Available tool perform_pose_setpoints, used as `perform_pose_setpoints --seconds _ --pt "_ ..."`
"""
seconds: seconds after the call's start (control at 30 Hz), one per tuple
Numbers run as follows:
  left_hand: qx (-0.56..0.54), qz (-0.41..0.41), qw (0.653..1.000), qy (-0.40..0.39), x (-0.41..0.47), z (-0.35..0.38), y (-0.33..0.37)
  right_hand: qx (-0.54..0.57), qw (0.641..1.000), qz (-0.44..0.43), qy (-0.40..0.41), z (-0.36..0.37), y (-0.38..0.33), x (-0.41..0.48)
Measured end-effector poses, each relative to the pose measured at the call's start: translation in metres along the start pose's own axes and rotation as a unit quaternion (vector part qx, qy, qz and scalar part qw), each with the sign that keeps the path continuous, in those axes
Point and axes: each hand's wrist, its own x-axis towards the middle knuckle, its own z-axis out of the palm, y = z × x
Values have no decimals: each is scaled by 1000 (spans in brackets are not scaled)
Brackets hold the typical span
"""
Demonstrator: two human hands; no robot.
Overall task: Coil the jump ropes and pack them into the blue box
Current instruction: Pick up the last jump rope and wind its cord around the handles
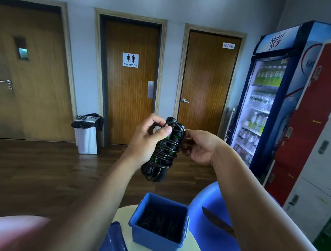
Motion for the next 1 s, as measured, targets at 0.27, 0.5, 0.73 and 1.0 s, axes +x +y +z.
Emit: perform_pose_setpoints --seconds 0.27,0.5,0.73,1.0 --pt "17 -16 1000 12 6 -6 6 -45 984 -154 80 19 -1 3" --pt "1 -26 997 66 22 -7 20 -115 949 -268 119 35 -5 -8" --pt "3 -16 1000 -15 26 -11 27 -100 967 -224 74 27 -28 -13" --pt "50 14 999 5 24 -9 19 -62 967 -245 33 31 -22 -15"
